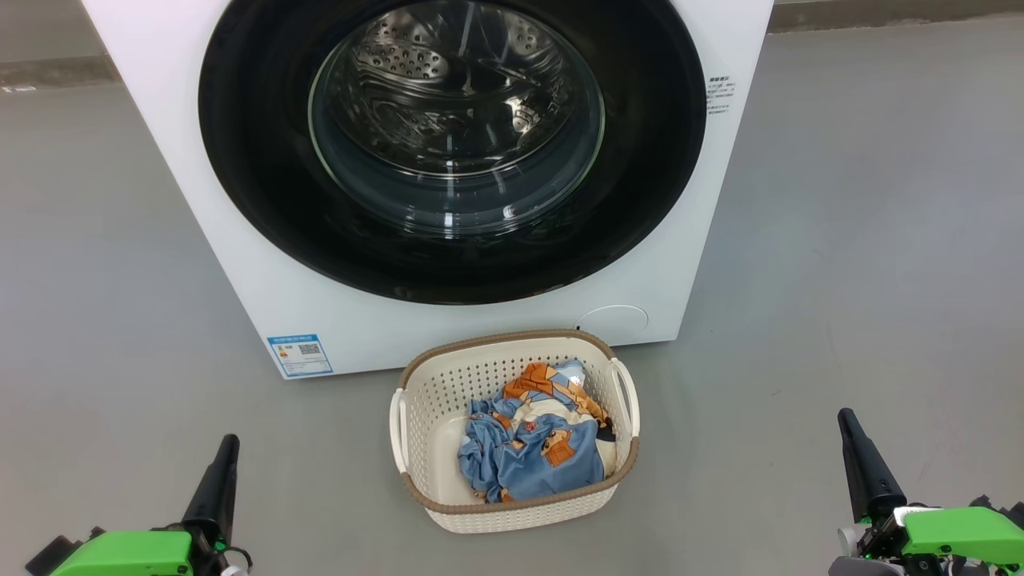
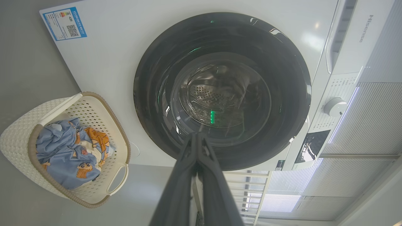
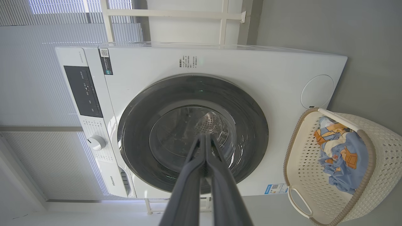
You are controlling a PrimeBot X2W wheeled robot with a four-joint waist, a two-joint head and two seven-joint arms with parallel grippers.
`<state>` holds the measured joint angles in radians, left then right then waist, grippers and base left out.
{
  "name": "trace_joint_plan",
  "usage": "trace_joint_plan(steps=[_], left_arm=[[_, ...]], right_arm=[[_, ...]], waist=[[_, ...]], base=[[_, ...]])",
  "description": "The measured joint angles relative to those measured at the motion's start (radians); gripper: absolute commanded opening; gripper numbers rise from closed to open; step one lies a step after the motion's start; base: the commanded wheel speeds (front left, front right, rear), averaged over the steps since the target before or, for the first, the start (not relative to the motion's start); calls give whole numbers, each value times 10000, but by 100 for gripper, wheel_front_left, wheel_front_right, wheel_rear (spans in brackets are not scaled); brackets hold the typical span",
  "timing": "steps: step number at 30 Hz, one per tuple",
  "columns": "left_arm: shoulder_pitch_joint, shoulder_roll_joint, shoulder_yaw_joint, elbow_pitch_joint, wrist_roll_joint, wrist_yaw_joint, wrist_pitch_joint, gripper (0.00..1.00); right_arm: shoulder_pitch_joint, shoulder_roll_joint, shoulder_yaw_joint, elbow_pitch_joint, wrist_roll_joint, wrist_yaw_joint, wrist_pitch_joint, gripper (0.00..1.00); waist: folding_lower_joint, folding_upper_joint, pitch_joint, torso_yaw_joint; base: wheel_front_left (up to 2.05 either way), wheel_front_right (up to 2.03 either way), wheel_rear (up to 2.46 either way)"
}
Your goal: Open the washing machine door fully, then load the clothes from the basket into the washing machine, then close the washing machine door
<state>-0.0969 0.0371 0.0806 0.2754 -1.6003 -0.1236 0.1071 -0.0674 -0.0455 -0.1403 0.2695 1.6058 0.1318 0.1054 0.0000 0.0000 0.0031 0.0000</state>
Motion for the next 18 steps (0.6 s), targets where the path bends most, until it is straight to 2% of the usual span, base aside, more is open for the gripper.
trace_joint_plan(steps=[18], left_arm=[[0, 0, 0, 0, 0, 0, 0, 0]], right_arm=[[0, 0, 0, 0, 0, 0, 0, 0]], waist=[[0, 0, 0, 0]], base=[[0, 0, 0]])
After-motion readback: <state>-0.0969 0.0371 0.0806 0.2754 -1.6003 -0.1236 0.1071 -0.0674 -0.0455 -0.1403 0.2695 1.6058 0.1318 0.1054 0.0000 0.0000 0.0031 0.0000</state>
